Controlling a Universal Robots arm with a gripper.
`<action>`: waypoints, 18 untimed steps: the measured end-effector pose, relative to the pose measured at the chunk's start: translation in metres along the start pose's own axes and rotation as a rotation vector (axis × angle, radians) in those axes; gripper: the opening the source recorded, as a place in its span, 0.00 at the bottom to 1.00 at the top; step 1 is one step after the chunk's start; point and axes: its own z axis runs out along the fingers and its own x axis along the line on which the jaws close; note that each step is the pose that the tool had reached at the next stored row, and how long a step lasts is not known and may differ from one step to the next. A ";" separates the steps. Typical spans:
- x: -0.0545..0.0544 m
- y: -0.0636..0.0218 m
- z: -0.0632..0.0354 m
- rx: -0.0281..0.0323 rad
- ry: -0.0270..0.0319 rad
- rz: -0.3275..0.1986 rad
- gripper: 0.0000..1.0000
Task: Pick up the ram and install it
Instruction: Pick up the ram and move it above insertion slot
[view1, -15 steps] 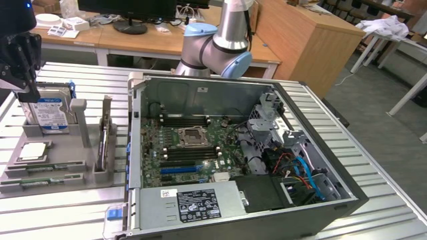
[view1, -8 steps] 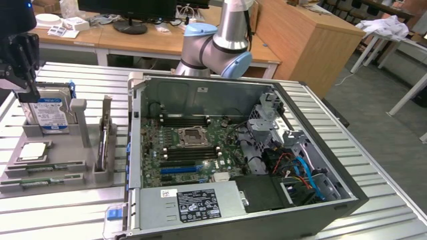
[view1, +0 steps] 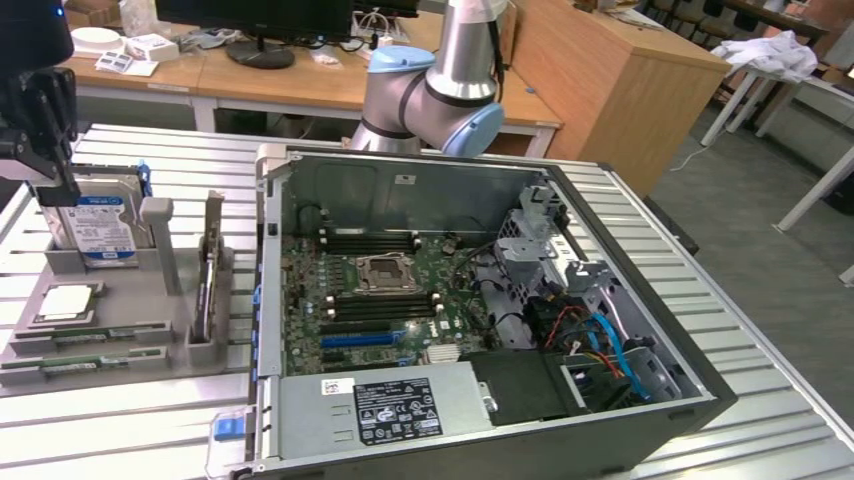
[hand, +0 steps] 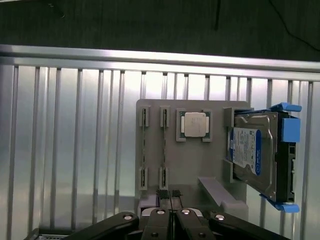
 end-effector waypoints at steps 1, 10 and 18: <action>0.000 0.0000 0.0000 -0.0001 -0.0026 0.000 0.11; 0.000 0.0000 0.0009 0.0017 -0.0486 0.000 0.11; 0.000 0.0000 0.0012 0.0004 -0.0486 -0.026 0.11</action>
